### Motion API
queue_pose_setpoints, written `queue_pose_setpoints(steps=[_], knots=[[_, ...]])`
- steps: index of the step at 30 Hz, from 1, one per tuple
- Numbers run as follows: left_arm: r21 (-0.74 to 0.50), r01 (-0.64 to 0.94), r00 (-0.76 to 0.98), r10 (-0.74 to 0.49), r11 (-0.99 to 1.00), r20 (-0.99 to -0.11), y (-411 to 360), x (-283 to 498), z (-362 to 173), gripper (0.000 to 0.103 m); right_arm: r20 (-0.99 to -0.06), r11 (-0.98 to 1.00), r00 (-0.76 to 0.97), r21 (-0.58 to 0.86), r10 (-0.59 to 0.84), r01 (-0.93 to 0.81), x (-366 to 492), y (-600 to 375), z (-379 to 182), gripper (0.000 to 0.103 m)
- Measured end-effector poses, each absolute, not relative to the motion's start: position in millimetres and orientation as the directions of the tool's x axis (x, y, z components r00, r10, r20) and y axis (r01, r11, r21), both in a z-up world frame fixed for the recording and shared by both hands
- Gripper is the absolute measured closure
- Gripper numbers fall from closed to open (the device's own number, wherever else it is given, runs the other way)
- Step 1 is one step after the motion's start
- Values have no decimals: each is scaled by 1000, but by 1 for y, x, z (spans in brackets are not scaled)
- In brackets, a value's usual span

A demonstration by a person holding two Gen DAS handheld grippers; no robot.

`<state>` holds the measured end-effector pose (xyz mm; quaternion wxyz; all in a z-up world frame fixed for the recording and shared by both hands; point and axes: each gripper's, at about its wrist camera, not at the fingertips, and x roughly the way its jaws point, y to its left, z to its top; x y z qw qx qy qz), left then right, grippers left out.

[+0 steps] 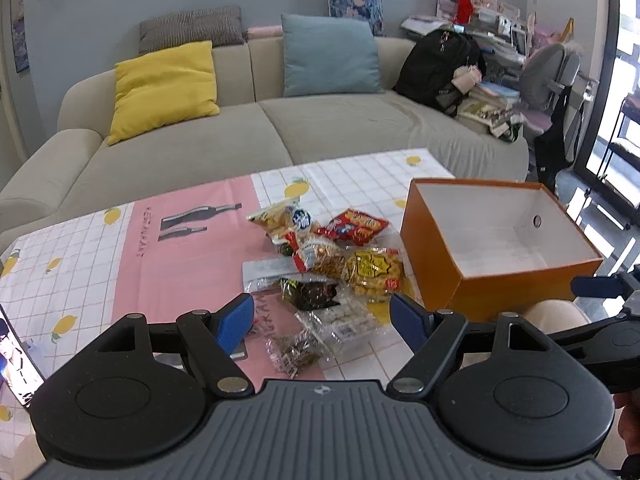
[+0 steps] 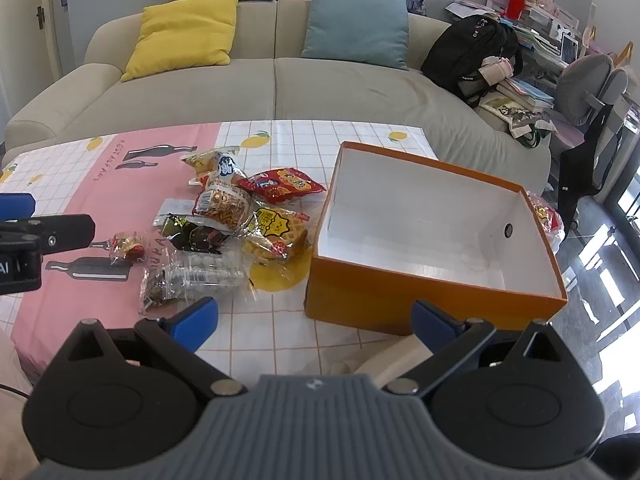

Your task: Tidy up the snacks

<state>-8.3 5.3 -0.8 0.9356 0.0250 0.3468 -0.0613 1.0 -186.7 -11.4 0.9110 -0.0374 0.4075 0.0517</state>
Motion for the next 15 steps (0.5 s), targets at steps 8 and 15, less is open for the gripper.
queue_pose_setpoints(steps=[8,15], knots=[[-31,118,765,-111,993,-634,17,-5,-1,8,-751,989,649,40,126,-145,4,-190,-18,3],[-21,124,732,-106,992,-674,29,7,-19,17,-728,978,657,95,195,-185,8,-187,-26,3]])
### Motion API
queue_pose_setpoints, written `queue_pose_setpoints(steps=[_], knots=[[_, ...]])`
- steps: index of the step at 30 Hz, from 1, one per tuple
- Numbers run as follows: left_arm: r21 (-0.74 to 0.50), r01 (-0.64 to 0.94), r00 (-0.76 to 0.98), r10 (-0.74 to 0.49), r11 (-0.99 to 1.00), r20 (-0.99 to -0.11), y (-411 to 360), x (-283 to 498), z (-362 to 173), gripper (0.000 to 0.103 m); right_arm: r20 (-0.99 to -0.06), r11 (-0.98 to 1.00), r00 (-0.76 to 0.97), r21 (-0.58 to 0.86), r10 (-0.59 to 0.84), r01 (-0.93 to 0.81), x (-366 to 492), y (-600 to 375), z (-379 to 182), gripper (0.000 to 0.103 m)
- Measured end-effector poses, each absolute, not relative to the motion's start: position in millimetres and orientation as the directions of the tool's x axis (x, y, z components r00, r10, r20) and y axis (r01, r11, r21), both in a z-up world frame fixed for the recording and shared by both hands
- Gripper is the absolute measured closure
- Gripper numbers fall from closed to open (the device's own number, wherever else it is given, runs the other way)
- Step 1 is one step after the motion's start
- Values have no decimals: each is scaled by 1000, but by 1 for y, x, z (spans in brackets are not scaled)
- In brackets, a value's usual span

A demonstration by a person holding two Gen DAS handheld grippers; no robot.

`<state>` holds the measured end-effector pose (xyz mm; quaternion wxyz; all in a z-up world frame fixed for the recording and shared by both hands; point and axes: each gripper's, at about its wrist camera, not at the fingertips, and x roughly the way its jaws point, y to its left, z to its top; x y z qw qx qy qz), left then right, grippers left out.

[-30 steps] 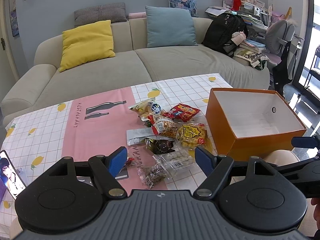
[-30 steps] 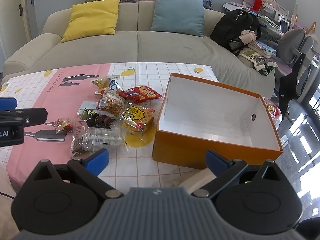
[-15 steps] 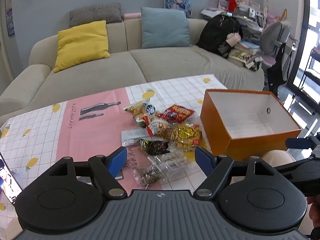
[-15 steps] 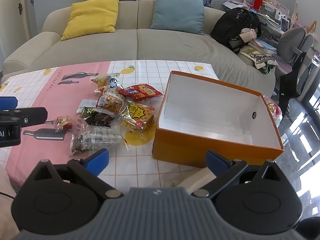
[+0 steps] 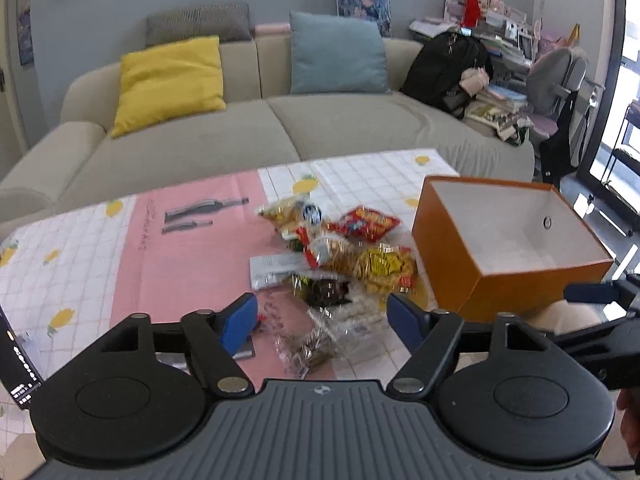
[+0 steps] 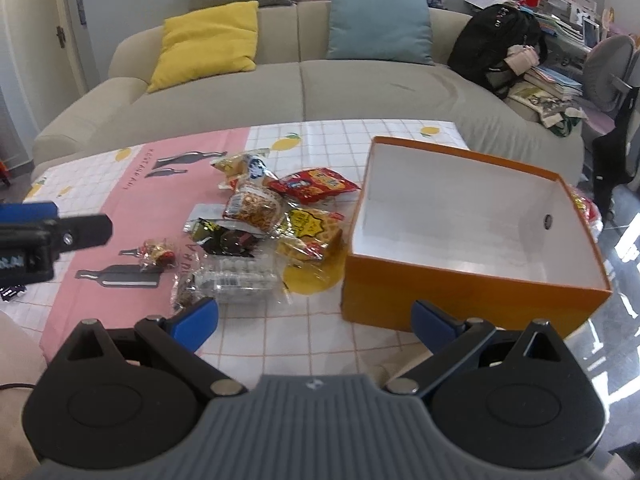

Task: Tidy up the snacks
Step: 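Lower the left tool onto the green cookie pack while the right tool reaches the clear white-ball pack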

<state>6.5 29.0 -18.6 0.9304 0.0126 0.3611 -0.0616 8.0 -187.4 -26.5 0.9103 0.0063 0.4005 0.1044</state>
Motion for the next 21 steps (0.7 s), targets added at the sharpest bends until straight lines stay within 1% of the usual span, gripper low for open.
queue_pose_setpoints(steps=[3,6,8,10,17,19,21], knots=[[-58,110,684,-118,992,-720,40,14,-30,17,-721,973,659,95,213,-210,14,-181,-29,3],[-95,71,652,-119,993,-749,51,22,-38,17,-725,968,651,96,227,-231,24,-173,-35,5],[-104,47,637,-109,994,-763,59,28,-42,17,-734,965,635,103,239,-243,31,-166,-40,14],[-107,22,627,-97,994,-773,67,35,-45,17,-745,960,618,115,253,-254,39,-160,-46,19],[-77,26,586,-78,997,-806,90,60,-64,17,-773,951,562,181,294,-250,67,-133,-67,19],[-90,21,570,-86,996,-817,94,64,-69,20,-782,950,546,192,300,-247,74,-125,-74,19],[-123,31,552,-120,992,-825,97,69,-76,25,-794,950,531,187,296,-250,81,-116,-83,21]])
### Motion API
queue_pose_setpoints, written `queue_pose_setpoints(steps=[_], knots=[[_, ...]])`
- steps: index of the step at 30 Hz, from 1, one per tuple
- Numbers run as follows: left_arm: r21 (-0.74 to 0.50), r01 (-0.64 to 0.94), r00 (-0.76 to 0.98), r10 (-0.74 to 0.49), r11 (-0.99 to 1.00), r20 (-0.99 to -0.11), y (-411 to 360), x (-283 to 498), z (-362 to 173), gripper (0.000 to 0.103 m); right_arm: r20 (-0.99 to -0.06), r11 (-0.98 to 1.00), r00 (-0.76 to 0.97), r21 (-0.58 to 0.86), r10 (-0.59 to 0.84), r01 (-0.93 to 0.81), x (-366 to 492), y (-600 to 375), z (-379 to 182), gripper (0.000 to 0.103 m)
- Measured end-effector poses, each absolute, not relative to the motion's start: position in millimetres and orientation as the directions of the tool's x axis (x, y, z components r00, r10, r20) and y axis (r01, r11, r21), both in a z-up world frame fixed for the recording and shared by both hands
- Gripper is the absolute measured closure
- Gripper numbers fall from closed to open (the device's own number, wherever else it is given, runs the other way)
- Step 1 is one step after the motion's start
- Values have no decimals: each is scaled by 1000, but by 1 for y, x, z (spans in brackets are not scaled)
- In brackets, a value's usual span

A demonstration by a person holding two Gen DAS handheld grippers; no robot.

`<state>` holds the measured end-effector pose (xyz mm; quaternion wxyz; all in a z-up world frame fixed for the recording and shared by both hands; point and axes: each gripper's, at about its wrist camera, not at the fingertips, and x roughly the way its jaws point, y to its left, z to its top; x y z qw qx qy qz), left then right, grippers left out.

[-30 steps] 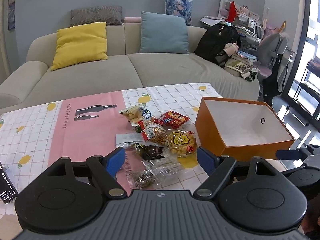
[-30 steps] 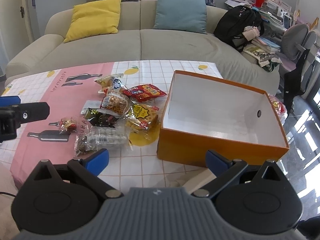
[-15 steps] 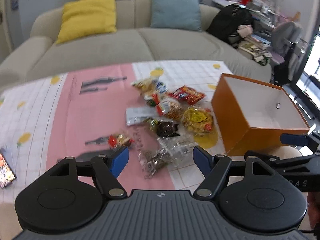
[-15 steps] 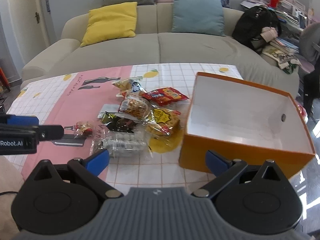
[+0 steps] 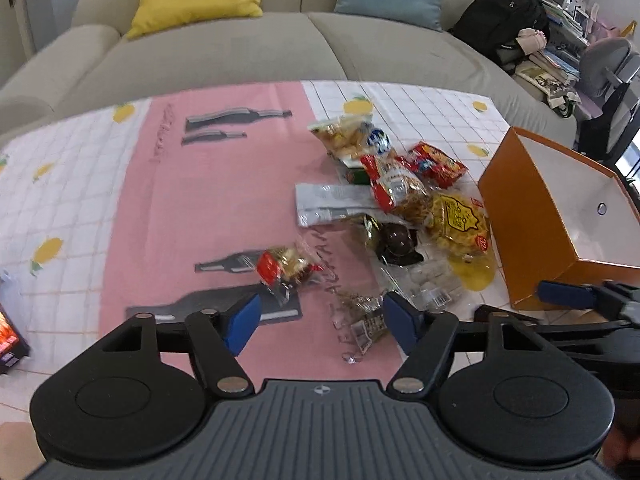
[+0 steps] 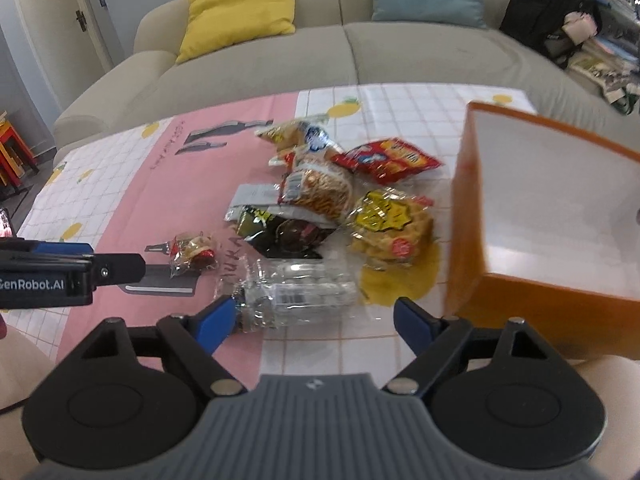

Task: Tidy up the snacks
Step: 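Lower the left tool onto the green cookie pack while the right tool reaches the clear white-ball pack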

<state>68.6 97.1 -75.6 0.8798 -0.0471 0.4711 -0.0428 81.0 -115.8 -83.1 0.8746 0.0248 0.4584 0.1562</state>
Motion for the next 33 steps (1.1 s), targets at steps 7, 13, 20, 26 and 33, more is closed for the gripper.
queue_pose_setpoints(steps=[7,13,20,26,33], knots=[[-173,99,512,-199,980,-835,92,78,-97,35,-834,959,473,248,284,-138,107,-117,-109,32],[-186,123,477,-222,975,-850,83,94,-113,42,-846,951,447,307,290,-35,119,-119,-122,37],[-166,145,449,-214,975,-867,80,104,-123,42,-872,921,412,354,263,162,141,-118,-136,11],[-162,191,424,-230,968,-876,79,108,-131,42,-901,878,346,371,262,303,158,-116,-159,6],[-189,209,393,-259,960,-882,77,111,-140,40,-906,913,327,348,269,213,162,-105,-165,13]])
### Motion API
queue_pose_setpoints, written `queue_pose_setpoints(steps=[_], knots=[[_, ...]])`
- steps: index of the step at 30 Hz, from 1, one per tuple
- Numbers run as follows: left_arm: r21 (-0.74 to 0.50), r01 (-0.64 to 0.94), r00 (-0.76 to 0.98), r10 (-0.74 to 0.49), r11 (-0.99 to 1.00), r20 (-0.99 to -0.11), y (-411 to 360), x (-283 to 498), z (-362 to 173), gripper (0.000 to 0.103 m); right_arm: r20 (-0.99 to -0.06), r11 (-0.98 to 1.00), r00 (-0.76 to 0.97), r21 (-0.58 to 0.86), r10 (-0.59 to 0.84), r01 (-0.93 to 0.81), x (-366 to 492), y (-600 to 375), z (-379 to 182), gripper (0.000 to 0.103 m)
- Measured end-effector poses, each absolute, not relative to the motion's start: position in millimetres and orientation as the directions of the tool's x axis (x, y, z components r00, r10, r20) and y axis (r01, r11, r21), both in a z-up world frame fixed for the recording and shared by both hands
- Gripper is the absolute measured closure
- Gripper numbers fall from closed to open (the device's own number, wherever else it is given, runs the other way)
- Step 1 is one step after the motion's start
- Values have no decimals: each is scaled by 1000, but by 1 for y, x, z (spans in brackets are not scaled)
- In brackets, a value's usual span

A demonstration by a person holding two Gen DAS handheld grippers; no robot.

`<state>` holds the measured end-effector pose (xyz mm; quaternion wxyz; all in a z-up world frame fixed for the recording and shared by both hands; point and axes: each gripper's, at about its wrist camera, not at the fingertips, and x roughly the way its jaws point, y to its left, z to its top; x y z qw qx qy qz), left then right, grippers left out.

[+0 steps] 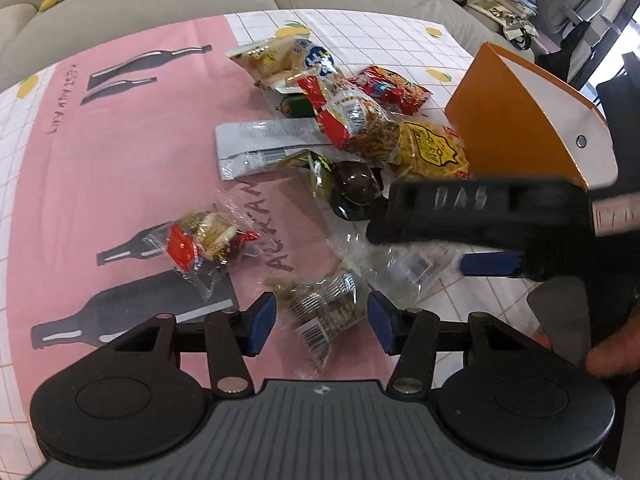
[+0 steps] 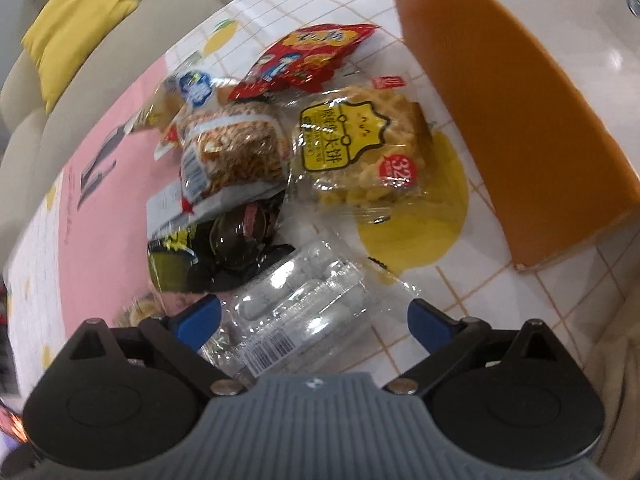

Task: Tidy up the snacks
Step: 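Lower the left tool onto the green cookie pack while the right tool reaches the clear white-ball pack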

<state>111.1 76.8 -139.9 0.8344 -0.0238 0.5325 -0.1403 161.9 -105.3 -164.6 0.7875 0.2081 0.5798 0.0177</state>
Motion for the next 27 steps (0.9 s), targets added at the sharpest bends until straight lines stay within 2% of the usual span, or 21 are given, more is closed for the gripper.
queue_pose_setpoints(steps=[1,3,5,8,11,14,18,19,20,23,25,27], knots=[[-181,212,397,-254,960,-882,76,111,-140,38,-905,919,323,346,275,187,160,-104,-165,23],[-155,232,404,-240,960,-883,74,110,-139,36,-908,934,322,327,268,143,157,-104,-164,32],[-131,251,403,-227,959,-886,73,109,-138,34,-912,946,320,304,256,111,153,-106,-162,50],[-132,284,376,-237,950,-896,73,108,-139,33,-906,944,314,320,282,75,150,-114,-161,63],[-105,308,360,-218,946,-907,72,105,-138,26,-910,960,317,279,266,-5,145,-115,-157,71],[-82,237,352,-165,968,-921,76,103,-135,23,-917,972,324,228,233,-54,137,-118,-155,71],[-179,1,358,-167,984,-918,94,99,-131,21,-911,969,337,247,239,-19,129,-128,-151,69],[-207,-58,359,-173,977,-917,98,98,-131,21,-903,959,339,283,265,3,131,-131,-151,61],[-231,-111,354,-179,966,-918,102,97,-132,21,-896,950,341,311,284,25,132,-134,-151,47],[-259,-245,344,-166,934,-924,108,98,-137,21,-894,948,358,312,270,65,136,-130,-150,28],[-278,-327,336,-164,903,-928,113,99,-140,21,-897,947,364,305,251,99,140,-125,-153,23],[-331,-407,336,-197,851,-921,120,100,-143,21,-898,939,363,315,248,138,143,-122,-157,23]])
